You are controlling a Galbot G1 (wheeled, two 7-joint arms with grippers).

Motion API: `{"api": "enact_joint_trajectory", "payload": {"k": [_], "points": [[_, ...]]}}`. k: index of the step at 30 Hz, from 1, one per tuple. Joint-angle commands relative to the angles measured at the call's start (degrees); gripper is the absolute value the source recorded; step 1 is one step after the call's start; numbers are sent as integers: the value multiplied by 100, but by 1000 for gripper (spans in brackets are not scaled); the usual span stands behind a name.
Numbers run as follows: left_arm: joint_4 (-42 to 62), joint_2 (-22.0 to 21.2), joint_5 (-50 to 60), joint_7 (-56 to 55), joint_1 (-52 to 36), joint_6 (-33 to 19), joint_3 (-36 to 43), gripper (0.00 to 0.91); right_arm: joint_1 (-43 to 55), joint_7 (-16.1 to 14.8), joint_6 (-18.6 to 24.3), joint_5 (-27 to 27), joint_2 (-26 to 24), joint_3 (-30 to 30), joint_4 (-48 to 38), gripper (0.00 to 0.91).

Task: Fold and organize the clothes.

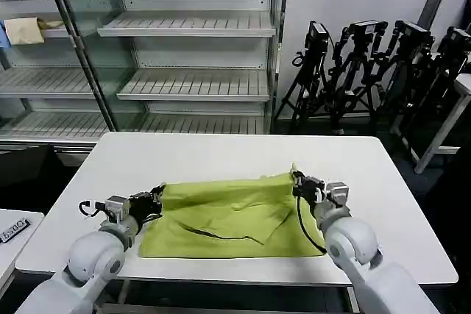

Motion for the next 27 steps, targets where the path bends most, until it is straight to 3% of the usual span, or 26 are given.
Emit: {"api": "enact_joint_trajectory", "payload": {"k": [1,14,17,18,19,20,21,22,27], "points": [[-435,66,308,57,615,-4,-91,20,-1035,-96,-4,-146,-145,330,601,0],[-204,-45,968,172,695,-6,31,20,-1114,-68,-144,-277,125,225,317,0],[-213,-67,1047,181,724,-5,25,50,-1110,-63,-184,-297,146,215,297,0],[-233,-79,1087,182,745,-5,17,101,-1113,-60,-206,-305,156,212,299,0],[-250,-86,1119,186,762,-4,6,171,-1115,-58,-216,-306,158,212,303,111],[-272,-88,1137,187,781,-5,1,282,-1120,-50,-237,-306,163,211,310,544],[-308,-97,1205,195,820,-4,-11,715,-1123,-26,-289,-310,173,213,332,907],[-344,-103,1254,201,846,-3,-24,907,-1124,7,-350,-309,180,220,350,907],[-459,-185,1304,120,916,-3,-99,907,-1214,18,-290,-444,170,297,514,907]]}}
